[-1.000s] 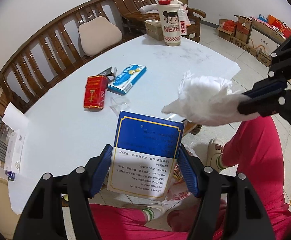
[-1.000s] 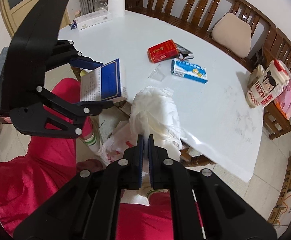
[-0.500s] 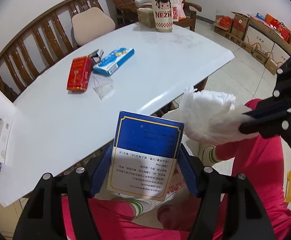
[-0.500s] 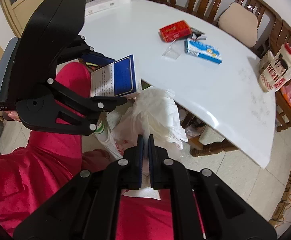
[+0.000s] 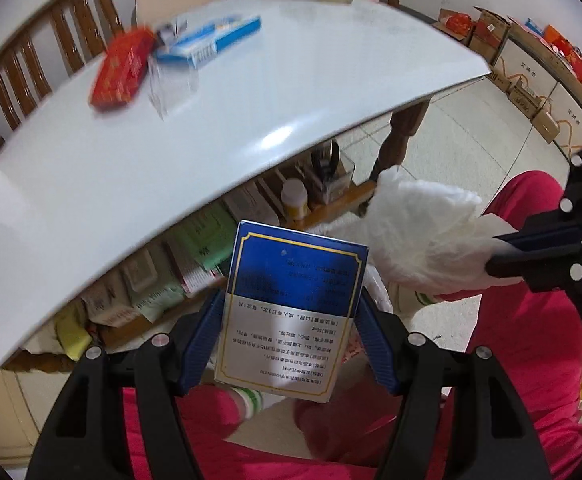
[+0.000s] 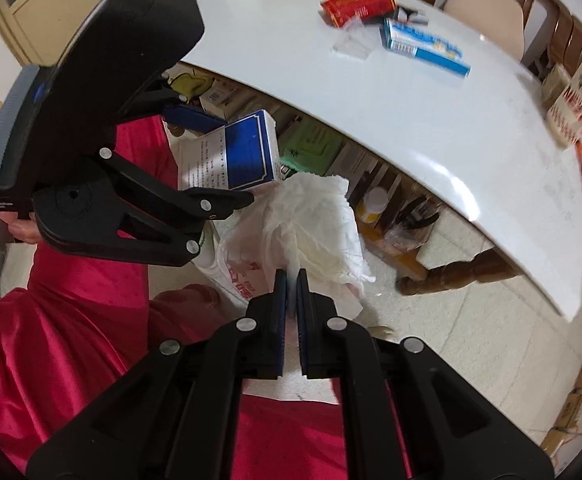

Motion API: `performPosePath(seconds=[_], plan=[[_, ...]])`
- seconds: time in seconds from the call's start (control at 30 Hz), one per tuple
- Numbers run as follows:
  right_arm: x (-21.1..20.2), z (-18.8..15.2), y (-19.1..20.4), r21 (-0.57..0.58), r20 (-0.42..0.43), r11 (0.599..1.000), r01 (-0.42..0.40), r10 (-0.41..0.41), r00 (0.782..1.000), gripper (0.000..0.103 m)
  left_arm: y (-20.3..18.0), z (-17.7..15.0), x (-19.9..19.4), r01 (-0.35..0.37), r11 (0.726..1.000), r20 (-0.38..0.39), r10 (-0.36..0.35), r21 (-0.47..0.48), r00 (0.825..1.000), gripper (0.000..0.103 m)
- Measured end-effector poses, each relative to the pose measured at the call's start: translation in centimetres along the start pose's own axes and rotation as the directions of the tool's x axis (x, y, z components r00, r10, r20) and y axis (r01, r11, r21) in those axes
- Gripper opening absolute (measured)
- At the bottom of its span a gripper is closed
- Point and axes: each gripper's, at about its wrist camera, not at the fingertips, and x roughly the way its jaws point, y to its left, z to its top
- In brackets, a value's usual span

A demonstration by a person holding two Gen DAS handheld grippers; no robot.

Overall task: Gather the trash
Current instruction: 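Carry the blue-white pack and tissue with both tools down over the white bag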

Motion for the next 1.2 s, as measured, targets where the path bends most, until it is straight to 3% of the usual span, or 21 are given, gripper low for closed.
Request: performPosePath(seconds=[0.33, 0.5, 0.73, 1.2], plan=[[7.3, -0.3, -2.4, 0.088, -0.071, 0.995, -0.055, 0.061, 0.996, 0.006, 1.4, -1.4, 9.0, 0.056, 0.993, -0.155, -0.072, -0.104, 0.985, 0.064], [11.6, -0.5, -3.4, 0.141, -0.116, 0.987, -0.071, 0.088, 0.989, 0.006, 1.9, -2.0, 13.6, 0.098, 0.983, -0.227, -0.132, -0.154, 0.965, 0.064], [17.6, -0.3, -4.6, 0.212, -0.176, 0.974, -0.087, 0.125, 0.976, 0.006, 3.3, -3.0, 19.3, 0.094, 0.970, -0.311, -0.163, -0.225, 0.936, 0.064], [25.8, -1.5, -6.1, 0.335, -0.274, 0.936, -0.112, 0.210, 0.939, 0.006, 4.2, -3.0, 23.6, 0.085, 0.960, -0.396, -0.189, -0.265, 0.899, 0.064]])
